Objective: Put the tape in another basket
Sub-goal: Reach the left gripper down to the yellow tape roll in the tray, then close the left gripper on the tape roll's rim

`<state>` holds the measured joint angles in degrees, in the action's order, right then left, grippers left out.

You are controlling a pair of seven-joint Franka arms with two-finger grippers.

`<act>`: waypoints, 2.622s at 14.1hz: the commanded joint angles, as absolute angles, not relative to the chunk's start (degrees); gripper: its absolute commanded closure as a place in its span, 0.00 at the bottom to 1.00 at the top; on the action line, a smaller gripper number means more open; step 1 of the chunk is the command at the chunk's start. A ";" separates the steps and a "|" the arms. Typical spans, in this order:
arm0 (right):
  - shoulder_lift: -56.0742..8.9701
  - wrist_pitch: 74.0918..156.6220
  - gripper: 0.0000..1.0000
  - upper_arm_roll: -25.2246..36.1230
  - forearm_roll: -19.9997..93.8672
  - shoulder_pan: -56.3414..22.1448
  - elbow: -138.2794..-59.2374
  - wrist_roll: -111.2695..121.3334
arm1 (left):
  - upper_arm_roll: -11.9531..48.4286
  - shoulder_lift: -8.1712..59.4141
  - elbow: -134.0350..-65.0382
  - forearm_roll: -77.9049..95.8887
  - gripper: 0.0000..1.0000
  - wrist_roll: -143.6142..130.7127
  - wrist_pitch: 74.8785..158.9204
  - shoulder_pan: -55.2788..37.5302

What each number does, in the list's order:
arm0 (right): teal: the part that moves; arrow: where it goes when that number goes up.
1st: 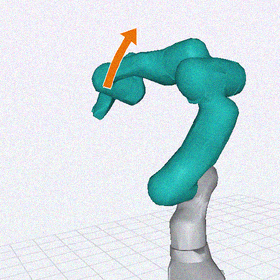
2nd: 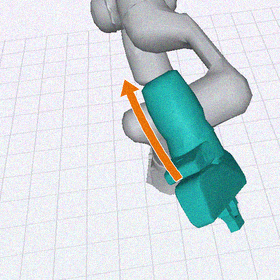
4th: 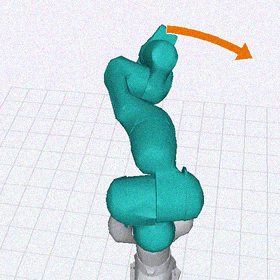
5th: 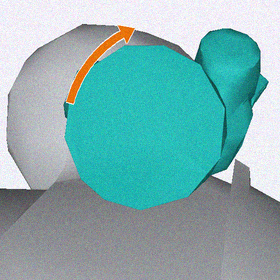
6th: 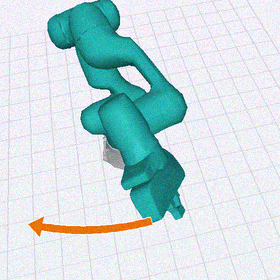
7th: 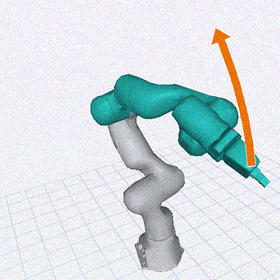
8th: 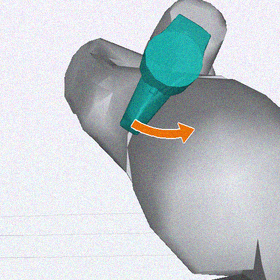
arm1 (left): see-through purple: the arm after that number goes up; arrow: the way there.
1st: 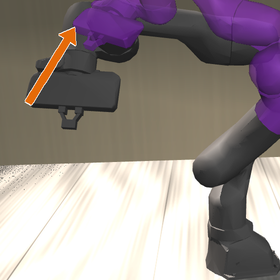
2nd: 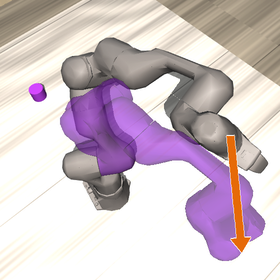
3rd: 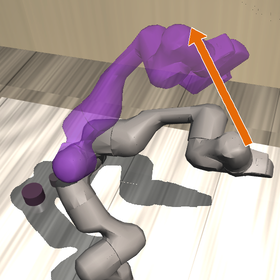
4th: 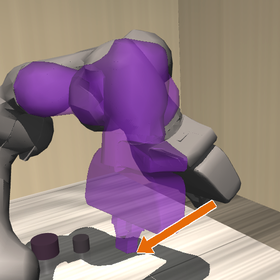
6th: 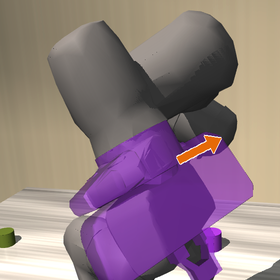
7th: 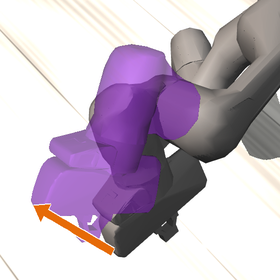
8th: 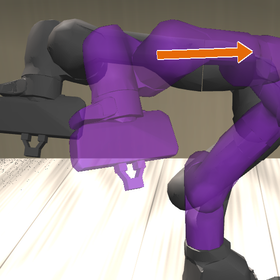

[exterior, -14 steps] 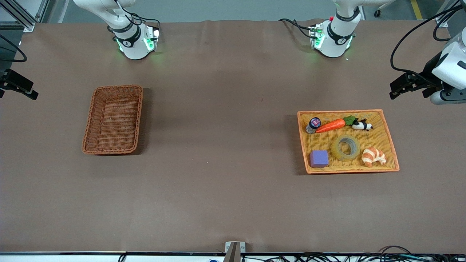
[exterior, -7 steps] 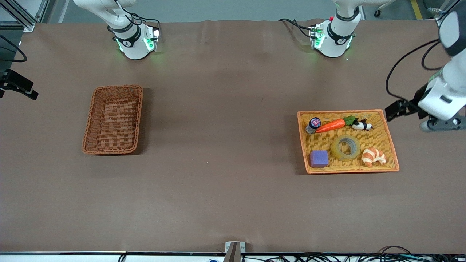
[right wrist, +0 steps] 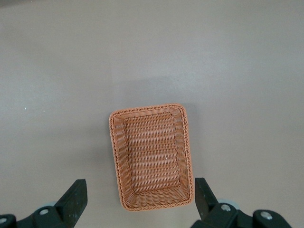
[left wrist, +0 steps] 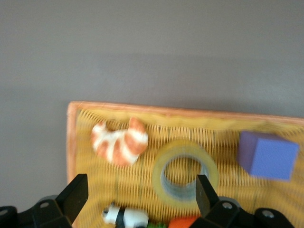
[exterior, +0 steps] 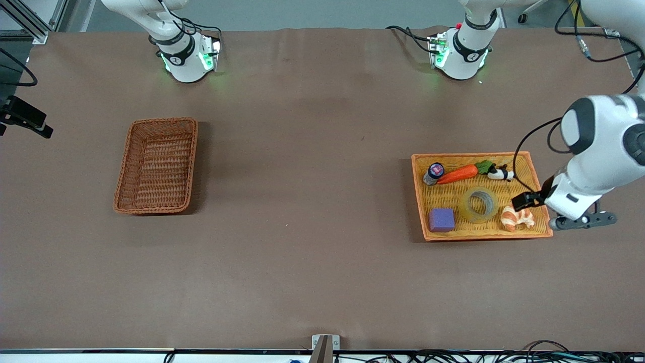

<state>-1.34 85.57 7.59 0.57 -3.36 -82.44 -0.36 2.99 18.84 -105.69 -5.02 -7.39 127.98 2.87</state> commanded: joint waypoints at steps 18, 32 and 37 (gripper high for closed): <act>-0.53 85.61 0.00 6.86 1.05 -2.20 -83.23 0.35 | 4.04 23.91 -116.46 -5.54 0.00 -9.32 137.37 3.43; -0.53 85.60 0.00 6.94 1.05 -2.20 -83.23 0.35 | 3.96 26.38 -113.21 -5.63 0.98 -8.26 136.59 3.34; -0.61 85.61 0.00 6.94 1.05 -2.20 -83.23 0.35 | 7.80 21.80 -106.81 -5.54 0.98 -8.96 126.24 3.07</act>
